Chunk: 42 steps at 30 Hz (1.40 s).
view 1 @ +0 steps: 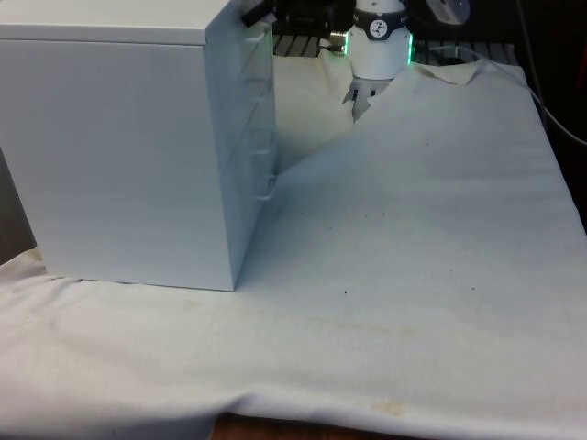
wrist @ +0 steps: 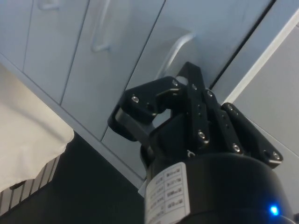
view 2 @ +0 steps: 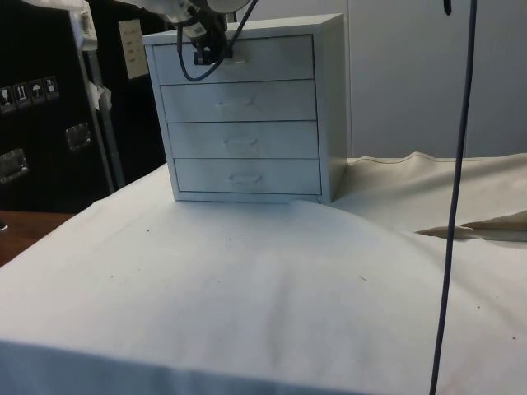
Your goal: Open the drawer, then close it.
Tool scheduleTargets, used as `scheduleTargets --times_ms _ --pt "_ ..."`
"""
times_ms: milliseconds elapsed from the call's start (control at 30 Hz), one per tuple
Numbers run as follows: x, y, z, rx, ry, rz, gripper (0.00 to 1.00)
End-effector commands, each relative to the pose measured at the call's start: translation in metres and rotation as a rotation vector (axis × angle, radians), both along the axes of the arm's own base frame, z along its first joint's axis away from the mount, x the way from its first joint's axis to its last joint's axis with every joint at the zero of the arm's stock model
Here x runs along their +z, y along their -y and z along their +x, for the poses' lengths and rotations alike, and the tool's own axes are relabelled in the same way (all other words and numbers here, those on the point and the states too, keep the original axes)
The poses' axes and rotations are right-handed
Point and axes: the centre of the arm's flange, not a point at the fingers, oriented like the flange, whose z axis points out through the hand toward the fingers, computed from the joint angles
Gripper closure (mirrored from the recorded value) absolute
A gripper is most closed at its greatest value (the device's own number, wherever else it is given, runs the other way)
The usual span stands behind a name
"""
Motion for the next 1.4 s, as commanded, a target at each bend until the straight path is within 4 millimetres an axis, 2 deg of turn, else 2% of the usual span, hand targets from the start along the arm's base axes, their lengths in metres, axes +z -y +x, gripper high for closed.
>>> scheduleTargets --times_ms 0,200,233,333,600,800,867,1067,1100,1333,1367 --pt "0.001 0.002 0.000 0.004 0.001 -0.001 1.00" --pt "0.007 0.000 0.000 0.002 0.008 0.003 1.00" --pt "0.002 0.000 0.001 -0.003 0.006 0.000 1.00" --pt "0.017 -0.004 0.001 0.001 0.020 0.007 1.00" --pt "0.028 -0.014 0.001 0.004 0.039 0.032 1.00" --pt "0.028 -0.019 0.001 0.005 0.048 0.039 1.00" --pt "0.027 -0.028 0.001 0.005 0.054 0.079 1.00" --pt "0.025 -0.040 0.001 0.000 0.064 0.124 1.00" --pt "0.024 -0.037 0.002 -0.002 0.060 0.106 1.00" --pt "0.024 -0.054 0.001 -0.003 0.075 0.174 1.00" --pt "0.023 -0.052 0.002 -0.005 0.072 0.158 1.00"
